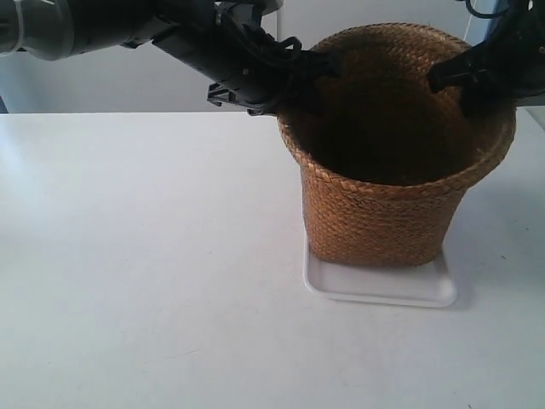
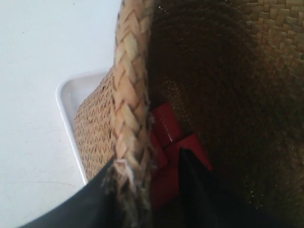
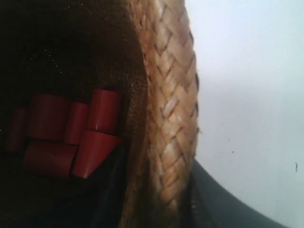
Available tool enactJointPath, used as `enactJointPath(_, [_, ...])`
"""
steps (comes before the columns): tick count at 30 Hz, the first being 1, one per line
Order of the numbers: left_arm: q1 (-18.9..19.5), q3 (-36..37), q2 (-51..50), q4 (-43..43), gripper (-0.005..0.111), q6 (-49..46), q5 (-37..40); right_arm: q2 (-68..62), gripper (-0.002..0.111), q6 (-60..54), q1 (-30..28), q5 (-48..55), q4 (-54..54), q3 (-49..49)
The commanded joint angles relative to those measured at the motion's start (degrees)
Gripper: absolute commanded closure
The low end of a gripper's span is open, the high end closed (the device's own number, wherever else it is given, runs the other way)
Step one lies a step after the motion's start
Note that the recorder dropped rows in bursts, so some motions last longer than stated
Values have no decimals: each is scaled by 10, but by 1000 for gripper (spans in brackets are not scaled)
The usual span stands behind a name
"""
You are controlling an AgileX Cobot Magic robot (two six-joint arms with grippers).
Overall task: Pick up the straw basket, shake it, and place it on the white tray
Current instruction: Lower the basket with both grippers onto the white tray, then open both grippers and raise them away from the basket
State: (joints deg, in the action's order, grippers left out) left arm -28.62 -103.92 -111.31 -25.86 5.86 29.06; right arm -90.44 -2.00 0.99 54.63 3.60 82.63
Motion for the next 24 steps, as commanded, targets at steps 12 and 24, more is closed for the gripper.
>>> enactJointPath(12, [-7, -9, 6, -24, 44, -32, -16, 0, 39, -7, -1, -55, 3, 0])
enactJointPath(24, [-7, -48, 16, -6, 28, -32, -29, 24, 30, -8, -1, -75, 24, 0])
